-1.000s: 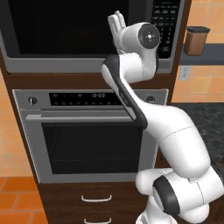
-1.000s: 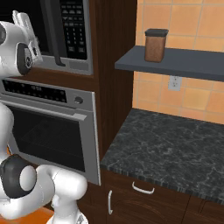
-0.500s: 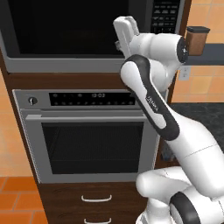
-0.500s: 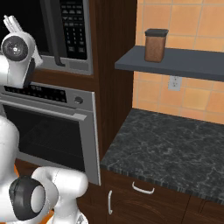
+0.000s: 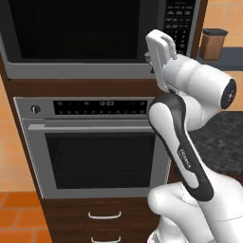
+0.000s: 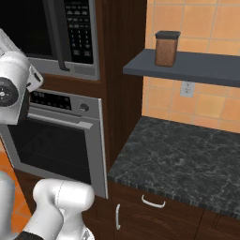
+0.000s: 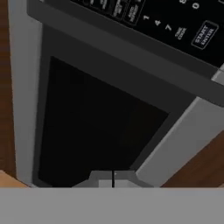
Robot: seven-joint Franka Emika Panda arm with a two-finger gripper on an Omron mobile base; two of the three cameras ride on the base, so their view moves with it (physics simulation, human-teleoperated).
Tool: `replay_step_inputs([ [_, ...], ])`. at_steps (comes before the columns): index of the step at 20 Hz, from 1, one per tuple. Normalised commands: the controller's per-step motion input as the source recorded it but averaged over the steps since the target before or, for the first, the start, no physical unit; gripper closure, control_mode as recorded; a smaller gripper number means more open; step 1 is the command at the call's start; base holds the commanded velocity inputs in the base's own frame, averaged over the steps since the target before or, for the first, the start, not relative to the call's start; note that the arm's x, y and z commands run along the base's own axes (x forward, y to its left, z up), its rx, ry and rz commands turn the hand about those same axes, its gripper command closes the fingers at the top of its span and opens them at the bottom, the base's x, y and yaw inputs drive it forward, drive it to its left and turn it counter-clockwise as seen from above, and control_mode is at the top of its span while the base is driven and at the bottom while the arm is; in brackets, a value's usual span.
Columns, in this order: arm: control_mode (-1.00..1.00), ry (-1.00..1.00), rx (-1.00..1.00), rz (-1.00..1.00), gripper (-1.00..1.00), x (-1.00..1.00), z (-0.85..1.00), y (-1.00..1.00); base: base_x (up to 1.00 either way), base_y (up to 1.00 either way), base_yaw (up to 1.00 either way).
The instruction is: Open the microwave, place the bowl with waffle inside the microwave, then close the microwave door and turn it on.
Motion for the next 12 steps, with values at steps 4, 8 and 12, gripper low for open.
replay_step_inputs([
  [4, -1.00, 0.12, -0.02, -0.09, 1.00, -1.00, 0.26, -0.54, 0.00, 0.00, 0.00],
  [8, -1.00, 0.17, -0.02, -0.07, 1.00, -0.98, 0.27, -0.56, 0.00, 0.00, 0.00],
  [12, -1.00, 0.25, -0.06, -0.06, 1.00, -0.79, 0.09, -0.56, 0.00, 0.00, 0.00],
])
